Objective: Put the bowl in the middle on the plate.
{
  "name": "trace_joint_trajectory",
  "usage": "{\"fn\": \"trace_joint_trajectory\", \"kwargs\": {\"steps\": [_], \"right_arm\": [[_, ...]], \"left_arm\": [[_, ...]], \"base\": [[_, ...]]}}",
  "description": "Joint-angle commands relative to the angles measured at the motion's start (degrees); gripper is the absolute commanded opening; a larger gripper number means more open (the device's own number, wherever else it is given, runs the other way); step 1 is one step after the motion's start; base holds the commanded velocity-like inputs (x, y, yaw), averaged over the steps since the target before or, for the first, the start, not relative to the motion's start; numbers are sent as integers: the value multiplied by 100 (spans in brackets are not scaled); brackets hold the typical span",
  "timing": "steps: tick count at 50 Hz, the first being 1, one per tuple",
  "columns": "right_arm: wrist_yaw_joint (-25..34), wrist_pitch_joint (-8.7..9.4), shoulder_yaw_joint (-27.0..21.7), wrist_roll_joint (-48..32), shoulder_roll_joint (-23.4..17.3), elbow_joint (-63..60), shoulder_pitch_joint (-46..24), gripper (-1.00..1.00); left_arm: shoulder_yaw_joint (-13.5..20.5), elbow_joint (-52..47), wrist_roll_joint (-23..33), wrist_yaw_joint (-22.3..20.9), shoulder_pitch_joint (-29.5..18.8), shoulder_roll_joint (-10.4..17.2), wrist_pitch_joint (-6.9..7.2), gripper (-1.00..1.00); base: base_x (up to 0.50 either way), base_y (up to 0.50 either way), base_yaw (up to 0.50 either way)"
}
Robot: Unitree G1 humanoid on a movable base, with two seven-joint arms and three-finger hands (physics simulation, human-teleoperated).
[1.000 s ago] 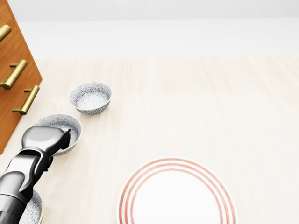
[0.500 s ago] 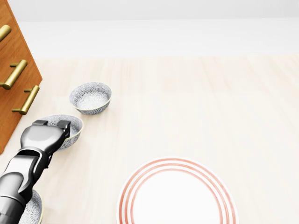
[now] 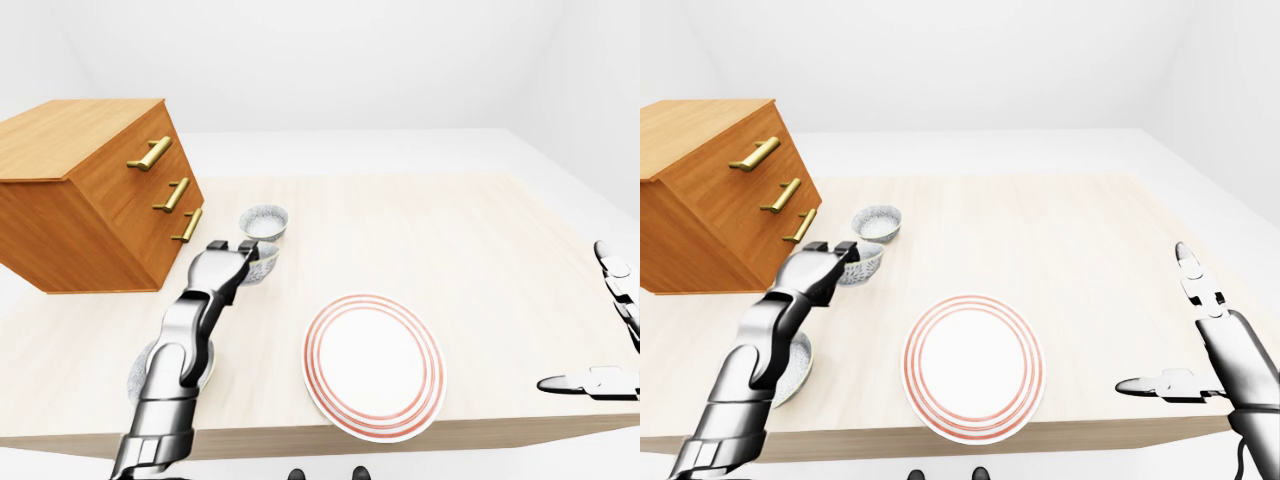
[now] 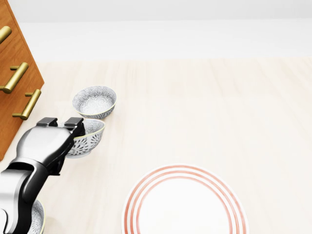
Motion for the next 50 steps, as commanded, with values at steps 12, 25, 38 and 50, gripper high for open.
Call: {"fn": "trace_joint_trajectory", "kwargs": {"steps": [12, 25, 38, 50], "right_arm": [[0, 0, -3, -3, -10, 23, 2, 100], [0, 0, 15, -15, -3, 40, 9, 100], [0, 0, 9, -8, -19, 42, 0, 100], [0, 0, 19, -5, -11, 58, 1, 100]], "left_arm": [[118, -3654, -805, -1743, 937, -638, 0, -100], [-626, -4482, -465, -1442, 1687, -1162, 0, -100], [-1654, -4766, 135, -1251, 1937, -1516, 0, -100], [-3101, -5278, 771, -1489, 2229, -1772, 0, -100]], "base": [[0, 0, 0], [0, 0, 0], [0, 0, 0], [0, 0, 0]]}}
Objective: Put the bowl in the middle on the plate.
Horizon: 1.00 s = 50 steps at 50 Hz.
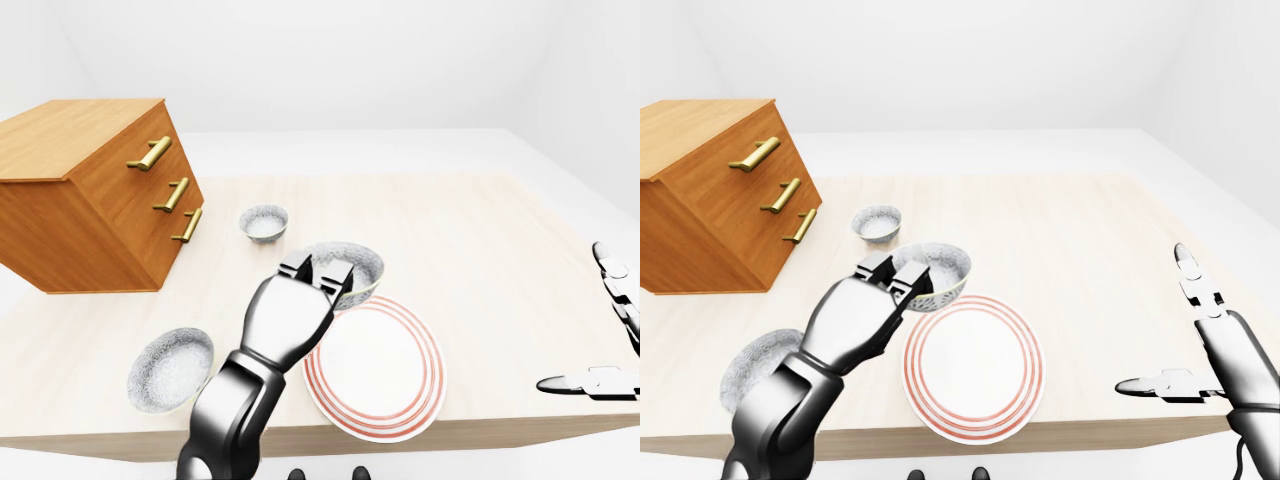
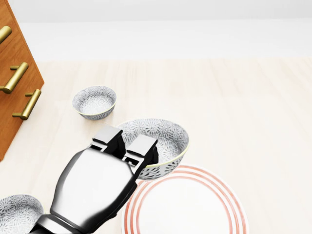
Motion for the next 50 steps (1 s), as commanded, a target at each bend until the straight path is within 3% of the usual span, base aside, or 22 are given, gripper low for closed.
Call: {"fn": "trace_joint_trajectory", "kwargs": {"steps": [1, 10, 14, 23, 31, 38, 50], "right_arm": [[0, 0, 4, 4, 1, -2, 0, 100], [0, 0, 12, 8, -13, 6, -6, 100], [0, 0, 6, -1, -12, -15, -10, 100], [0, 0, 12, -8, -6, -9, -5, 100], [0, 0, 32, -20, -5, 38, -6, 100], [0, 0, 50, -28, 8, 108, 9, 100], [0, 0, 50, -33, -2, 69, -6, 100]], "left_arm": [[-1255, -538, 449, -160, 230, -279, 0, -100], [-1475, -565, 499, 41, 373, -118, 0, -100], [-1420, -416, 547, 384, 528, 49, 0, -100], [-1379, -375, 547, 545, 688, 207, 0, -100], [-1578, -540, 584, 646, 1005, 409, 0, -100], [-2028, -602, 929, 997, 1404, 693, 0, -100], [-2302, -544, 1100, 1175, 1471, 876, 0, -100]], "base": [[0, 0, 0], [0, 0, 0], [0, 0, 0], [0, 0, 0], [0, 0, 0], [0, 0, 0], [0, 0, 0]]}}
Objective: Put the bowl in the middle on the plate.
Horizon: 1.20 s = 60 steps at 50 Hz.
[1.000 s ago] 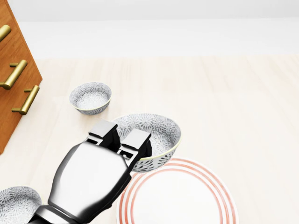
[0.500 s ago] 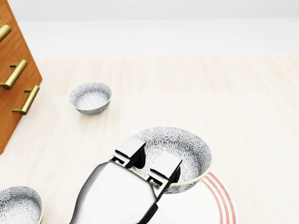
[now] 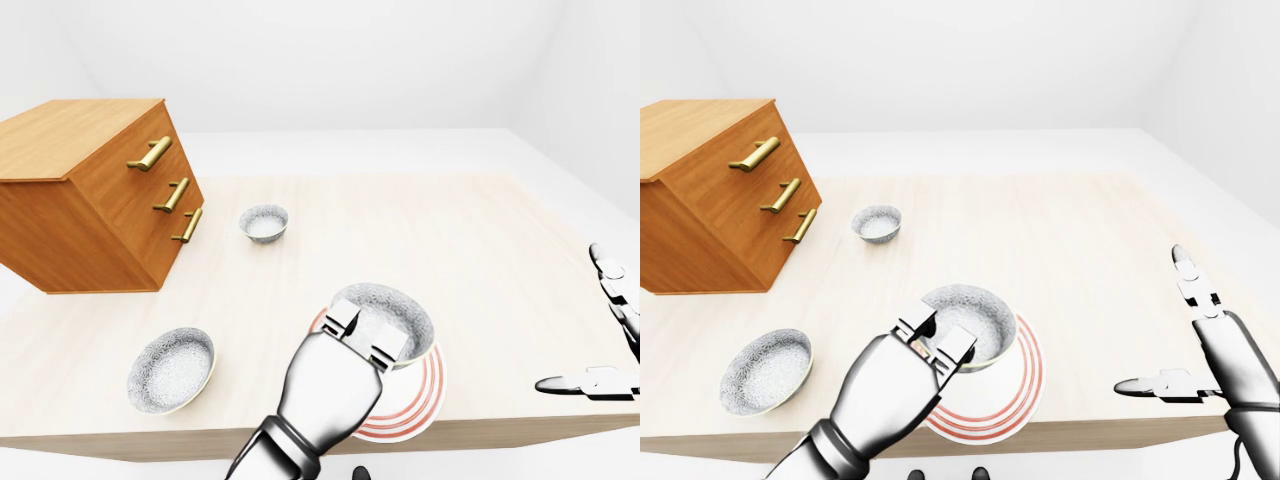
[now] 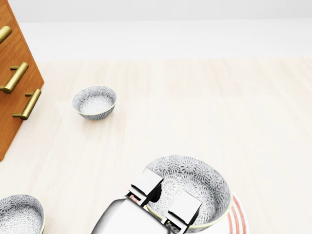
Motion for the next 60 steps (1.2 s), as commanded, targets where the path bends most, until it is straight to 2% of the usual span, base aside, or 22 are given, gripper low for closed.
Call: {"fn": "trace_joint_trajectory", "kwargs": {"steps": [1, 8, 18, 33, 38, 44, 60], "right_arm": [[0, 0, 11, -8, -6, 17, -8, 100], [0, 0, -15, 2, 0, -45, 3, 100], [0, 0, 11, -7, 3, 37, -1, 100], [0, 0, 6, -5, -12, 1, -9, 100], [0, 0, 17, -7, -12, 35, -8, 100], [0, 0, 8, -13, -6, -11, -3, 100], [0, 0, 3, -13, -9, -13, -9, 100]], "left_arm": [[-287, -6, 140, 319, 156, 202, 0, -100], [-221, 93, 121, 378, 67, 205, 0, -100], [177, 424, 11, 490, -128, 77, 0, -100], [323, 704, 88, 757, -111, 56, 0, -100], [420, 913, 146, 977, -108, 91, 0, -100], [350, 1053, 289, 1178, -35, 106, 0, -100], [360, 1594, 385, 1401, -308, -49, 0, -100]], "base": [[0, 0, 0], [0, 0, 0], [0, 0, 0], [0, 0, 0], [0, 0, 0], [0, 0, 0], [0, 0, 0]]}}
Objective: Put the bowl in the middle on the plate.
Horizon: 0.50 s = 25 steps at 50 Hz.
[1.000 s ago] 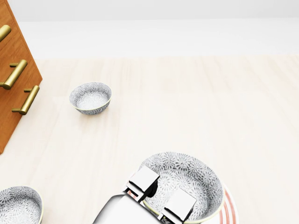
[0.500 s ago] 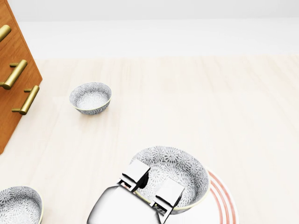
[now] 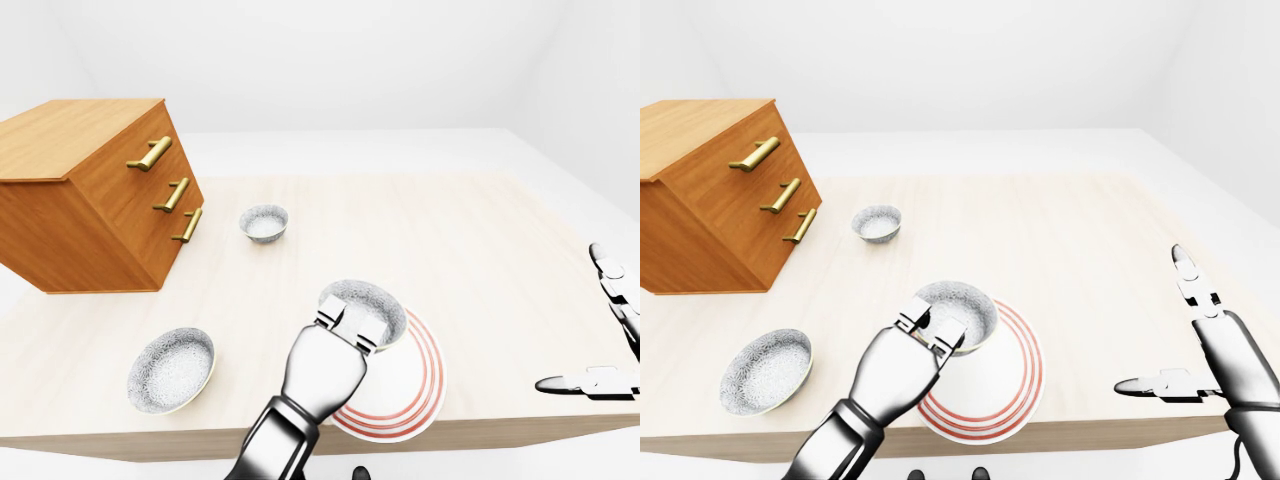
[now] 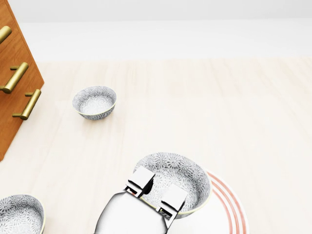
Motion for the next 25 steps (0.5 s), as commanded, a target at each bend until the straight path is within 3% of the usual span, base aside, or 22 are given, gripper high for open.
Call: {"fn": "trace_joint_trajectory", "kwargs": {"steps": [1, 25], "right_arm": [[0, 0, 0, -3, -1, -7, -3, 100], [0, 0, 0, -8, -2, -12, -2, 100]], "left_arm": [[-7, 274, 10, 257, -123, -85, 0, -100], [-240, 354, 98, 345, -47, -11, 0, -100]], "base": [[0, 0, 0], [0, 0, 0]]}}
